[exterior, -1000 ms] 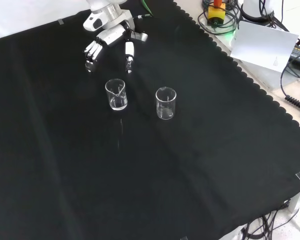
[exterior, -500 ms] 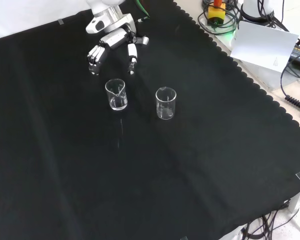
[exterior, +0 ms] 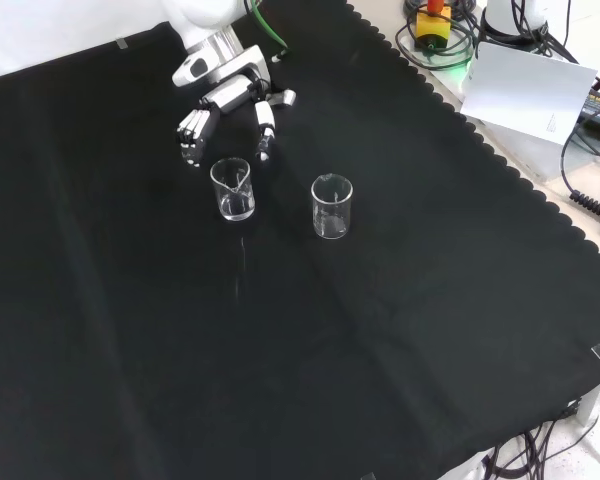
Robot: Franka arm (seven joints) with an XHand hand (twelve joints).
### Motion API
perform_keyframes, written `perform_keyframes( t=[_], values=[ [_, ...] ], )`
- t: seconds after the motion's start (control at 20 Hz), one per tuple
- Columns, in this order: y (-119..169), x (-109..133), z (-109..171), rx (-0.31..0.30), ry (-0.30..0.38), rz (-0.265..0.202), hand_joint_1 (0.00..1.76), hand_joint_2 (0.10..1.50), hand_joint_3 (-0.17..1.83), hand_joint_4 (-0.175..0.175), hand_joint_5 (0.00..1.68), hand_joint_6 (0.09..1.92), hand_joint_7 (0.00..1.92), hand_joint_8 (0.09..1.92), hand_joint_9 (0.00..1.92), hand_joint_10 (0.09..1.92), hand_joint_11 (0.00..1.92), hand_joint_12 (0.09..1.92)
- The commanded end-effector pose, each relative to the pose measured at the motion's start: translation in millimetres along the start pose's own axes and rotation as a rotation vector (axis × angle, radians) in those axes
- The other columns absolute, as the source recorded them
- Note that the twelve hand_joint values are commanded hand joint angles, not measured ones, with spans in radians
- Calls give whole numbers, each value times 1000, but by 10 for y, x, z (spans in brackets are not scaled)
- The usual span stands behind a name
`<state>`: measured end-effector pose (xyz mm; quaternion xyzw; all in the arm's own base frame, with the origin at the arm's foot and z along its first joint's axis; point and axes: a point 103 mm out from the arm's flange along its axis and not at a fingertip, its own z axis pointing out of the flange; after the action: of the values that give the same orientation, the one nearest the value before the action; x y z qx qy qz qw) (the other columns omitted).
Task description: Pick up the beaker on the right.
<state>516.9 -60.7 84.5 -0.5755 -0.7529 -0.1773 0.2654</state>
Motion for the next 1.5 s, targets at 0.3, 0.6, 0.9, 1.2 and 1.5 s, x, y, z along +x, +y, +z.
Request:
perform_keyframes(
  t=[0.3, 0.6, 0.9, 1.2, 1.5],
  values=[
    [109, -59, 218, -5, 88, -53, 863, 531, 485, -85, 505, 87, 363, 772, 521, 640, 125, 1387],
    [127, -55, 295, -9, 110, -67, 869, 527, 491, -84, 502, 87, 360, 772, 517, 644, 114, 1395],
    [161, -29, 346, -23, 130, -80, 888, 524, 496, -79, 504, 87, 356, 771, 511, 645, 111, 1395],
    [194, -47, 353, -19, 140, -99, 917, 519, 501, -71, 499, 87, 345, 763, 504, 643, 110, 1392],
    [236, -24, 375, -30, 150, -116, 976, 504, 528, -66, 507, 87, 411, 757, 565, 635, 150, 1369]
  ],
)
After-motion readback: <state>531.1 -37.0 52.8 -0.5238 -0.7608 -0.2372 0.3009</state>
